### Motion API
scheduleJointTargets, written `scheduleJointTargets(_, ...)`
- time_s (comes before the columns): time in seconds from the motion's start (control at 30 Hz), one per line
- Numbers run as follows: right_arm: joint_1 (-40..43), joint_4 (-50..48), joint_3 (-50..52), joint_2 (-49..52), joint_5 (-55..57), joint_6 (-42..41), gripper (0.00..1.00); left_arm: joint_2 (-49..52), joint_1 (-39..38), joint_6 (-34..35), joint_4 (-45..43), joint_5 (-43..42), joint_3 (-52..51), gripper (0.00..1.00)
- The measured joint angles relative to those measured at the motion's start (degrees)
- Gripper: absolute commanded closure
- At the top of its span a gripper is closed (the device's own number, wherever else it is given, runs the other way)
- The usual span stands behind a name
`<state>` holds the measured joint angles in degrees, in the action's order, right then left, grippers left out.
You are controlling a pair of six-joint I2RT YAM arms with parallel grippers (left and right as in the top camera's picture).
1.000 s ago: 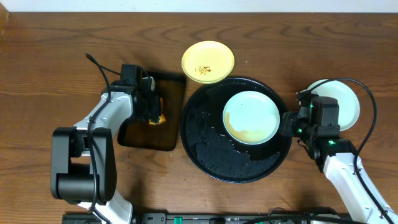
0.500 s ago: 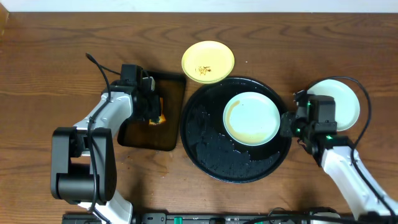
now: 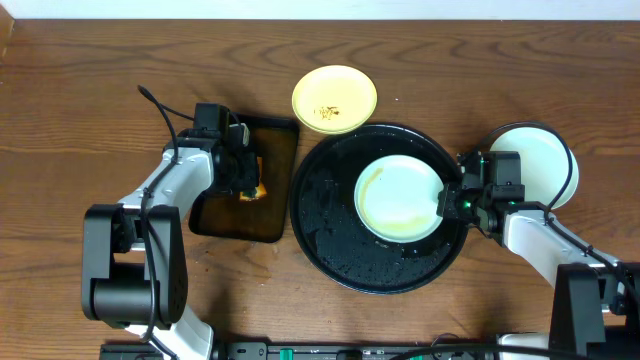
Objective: Clean dirty plates on tray and stack at the side
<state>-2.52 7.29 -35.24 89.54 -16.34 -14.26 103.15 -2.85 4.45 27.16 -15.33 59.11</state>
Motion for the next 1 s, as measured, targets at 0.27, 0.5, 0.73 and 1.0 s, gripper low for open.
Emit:
scheduleJointTargets(0.27,0.0,-8.9,0.2,1.1,-6.9,-0.7,0.99,0.0,0.0,0.0,0.0,0.0,0.0,0.81)
scheduleJointTargets(0.5,0.0,-11.0,0.2,1.1,-12.1,-1.7,0.99,0.0,0.0,0.0,0.0,0.0,0.0,0.81)
scheduleJointTargets(0.73,0.0,-10.7,0.1,1.0,-8.9,-0.5,0.99,0.0,0.0,0.0,0.0,0.0,0.0,0.81)
scheduleJointTargets(1.0,0.0,-1.3,-3.3,-5.8,-0.3,6.4,0.99,0.0,0.0,0.0,0.0,0.0,0.0,0.81)
